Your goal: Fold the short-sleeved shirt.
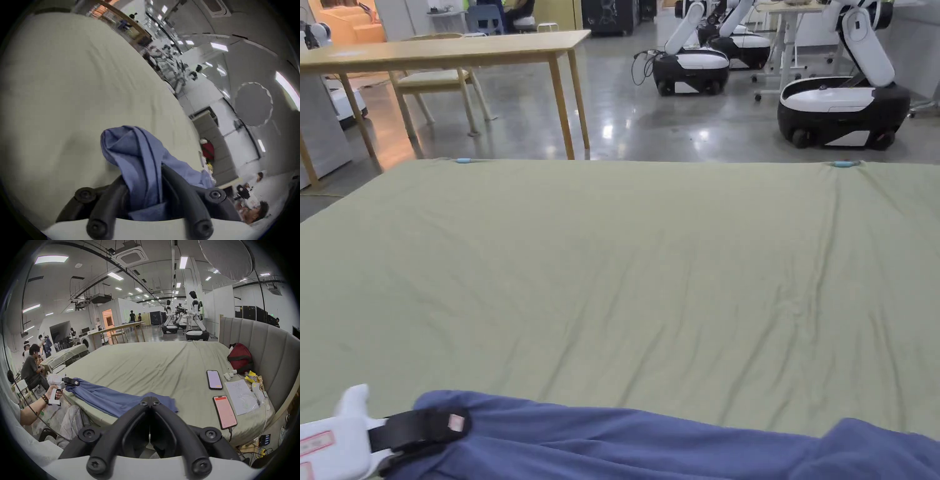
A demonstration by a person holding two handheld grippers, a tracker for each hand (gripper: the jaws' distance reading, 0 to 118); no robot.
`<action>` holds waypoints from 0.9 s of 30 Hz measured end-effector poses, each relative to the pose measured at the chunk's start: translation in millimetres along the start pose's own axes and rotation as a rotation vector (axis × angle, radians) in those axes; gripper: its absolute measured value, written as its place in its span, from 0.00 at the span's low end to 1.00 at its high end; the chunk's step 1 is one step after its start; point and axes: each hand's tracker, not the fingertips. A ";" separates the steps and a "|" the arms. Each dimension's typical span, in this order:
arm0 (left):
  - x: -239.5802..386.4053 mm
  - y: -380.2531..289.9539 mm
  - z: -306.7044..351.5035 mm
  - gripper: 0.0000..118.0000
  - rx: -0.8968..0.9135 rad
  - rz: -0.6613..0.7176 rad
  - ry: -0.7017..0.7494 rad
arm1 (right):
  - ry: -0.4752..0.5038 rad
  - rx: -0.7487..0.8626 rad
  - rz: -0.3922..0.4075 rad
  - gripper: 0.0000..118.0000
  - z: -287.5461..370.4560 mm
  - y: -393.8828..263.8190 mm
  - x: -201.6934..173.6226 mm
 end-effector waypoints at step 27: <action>112.6 -95.4 -132.0 0.26 -0.195 -0.128 0.021 | -0.009 0.029 -0.041 0.00 23.3 -20.2 23.6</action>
